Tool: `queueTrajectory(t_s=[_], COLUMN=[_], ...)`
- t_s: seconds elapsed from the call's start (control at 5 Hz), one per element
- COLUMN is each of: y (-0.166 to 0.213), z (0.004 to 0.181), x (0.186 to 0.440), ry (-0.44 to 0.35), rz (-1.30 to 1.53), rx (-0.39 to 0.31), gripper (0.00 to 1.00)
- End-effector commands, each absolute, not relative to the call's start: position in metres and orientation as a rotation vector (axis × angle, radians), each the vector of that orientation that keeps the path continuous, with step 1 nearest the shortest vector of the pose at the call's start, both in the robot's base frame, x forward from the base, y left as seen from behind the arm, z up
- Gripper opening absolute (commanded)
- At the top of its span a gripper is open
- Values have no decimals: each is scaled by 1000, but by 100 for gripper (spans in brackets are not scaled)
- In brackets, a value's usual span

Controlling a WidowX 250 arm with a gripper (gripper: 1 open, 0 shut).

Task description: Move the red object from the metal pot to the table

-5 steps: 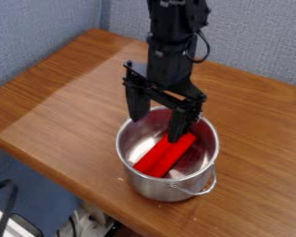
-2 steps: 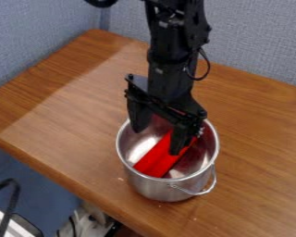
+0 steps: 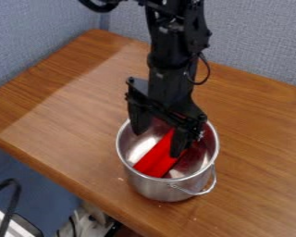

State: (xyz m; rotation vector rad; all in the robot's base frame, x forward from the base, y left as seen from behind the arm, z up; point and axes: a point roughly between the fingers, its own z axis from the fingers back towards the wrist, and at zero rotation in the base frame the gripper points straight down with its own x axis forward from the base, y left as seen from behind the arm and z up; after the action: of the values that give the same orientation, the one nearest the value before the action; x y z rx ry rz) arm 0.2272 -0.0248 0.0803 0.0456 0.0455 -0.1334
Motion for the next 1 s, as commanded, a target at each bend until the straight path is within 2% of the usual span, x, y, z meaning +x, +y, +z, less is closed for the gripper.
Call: queueTrajectory(t_s=[0.0, 0.2, 0.4, 0.6, 0.8], y=[-28, -28, -28, -28, -28], z=[83, 80, 78, 80, 81], x=[230, 230, 231, 231, 231], ry=[18, 17, 17, 23, 27], rz=[-151, -149, -146, -141, -137], rx=[56, 60, 63, 54, 50], gripper=[100, 100, 0, 0, 100])
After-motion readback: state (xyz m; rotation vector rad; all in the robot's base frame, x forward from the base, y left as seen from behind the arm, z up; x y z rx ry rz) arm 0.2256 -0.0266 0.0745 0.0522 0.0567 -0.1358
